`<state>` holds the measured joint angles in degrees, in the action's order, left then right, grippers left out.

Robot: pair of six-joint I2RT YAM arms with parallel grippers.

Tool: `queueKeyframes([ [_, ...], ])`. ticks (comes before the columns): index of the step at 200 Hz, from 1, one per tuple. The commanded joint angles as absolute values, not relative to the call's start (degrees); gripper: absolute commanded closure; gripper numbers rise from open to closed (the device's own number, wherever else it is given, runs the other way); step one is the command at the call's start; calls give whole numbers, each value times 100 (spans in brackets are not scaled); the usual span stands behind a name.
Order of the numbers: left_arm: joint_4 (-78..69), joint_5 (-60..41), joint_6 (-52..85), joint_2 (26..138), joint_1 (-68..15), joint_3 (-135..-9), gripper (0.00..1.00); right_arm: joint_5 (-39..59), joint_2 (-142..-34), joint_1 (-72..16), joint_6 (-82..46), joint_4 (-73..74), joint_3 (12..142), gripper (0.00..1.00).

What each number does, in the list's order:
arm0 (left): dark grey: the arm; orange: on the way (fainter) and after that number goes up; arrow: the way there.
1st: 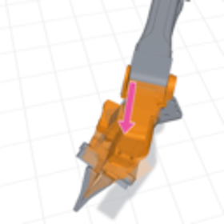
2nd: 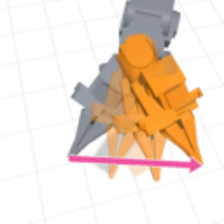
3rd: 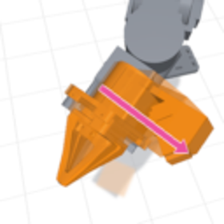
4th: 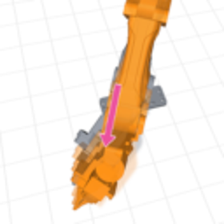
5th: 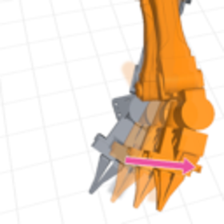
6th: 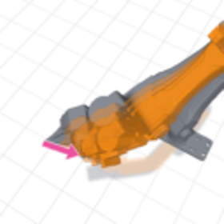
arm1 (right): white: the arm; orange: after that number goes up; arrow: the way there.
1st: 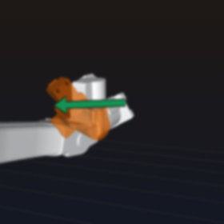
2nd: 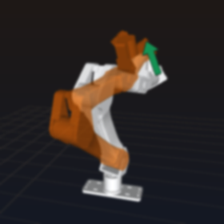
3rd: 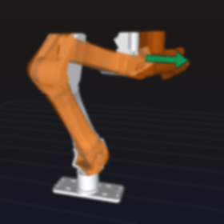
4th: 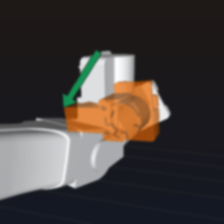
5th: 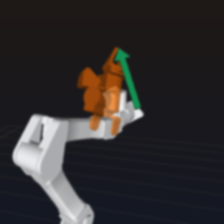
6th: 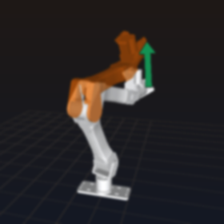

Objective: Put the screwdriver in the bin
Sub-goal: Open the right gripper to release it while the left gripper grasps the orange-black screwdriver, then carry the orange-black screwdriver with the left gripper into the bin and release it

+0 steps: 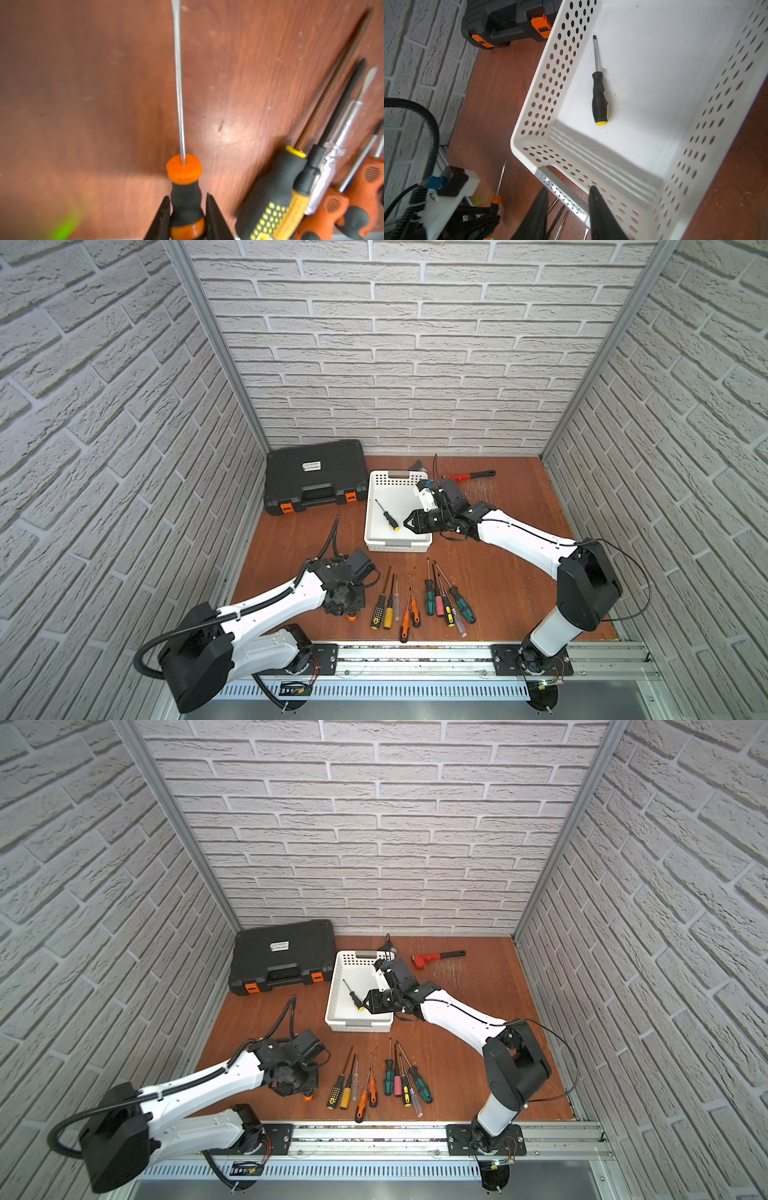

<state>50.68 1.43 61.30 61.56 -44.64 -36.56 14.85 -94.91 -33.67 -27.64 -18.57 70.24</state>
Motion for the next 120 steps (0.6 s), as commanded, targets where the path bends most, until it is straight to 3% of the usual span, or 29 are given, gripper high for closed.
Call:
queueKeyframes([
  [1, 6082, 534, 5769, 5741, -3984, -4262, 96, 1263, -9144, -3410, -2713, -1623, 7015, 66],
  [40, 5824, -160, 4322, 6382, -2722, -5962, 95, 1181, -8959, -3400, -2591, -1538, 7144, 66],
  [120, 5043, -627, 3780, 9483, -2672, -8619, 98, 939, -8101, -3400, -2455, -1931, 6671, 65],
])
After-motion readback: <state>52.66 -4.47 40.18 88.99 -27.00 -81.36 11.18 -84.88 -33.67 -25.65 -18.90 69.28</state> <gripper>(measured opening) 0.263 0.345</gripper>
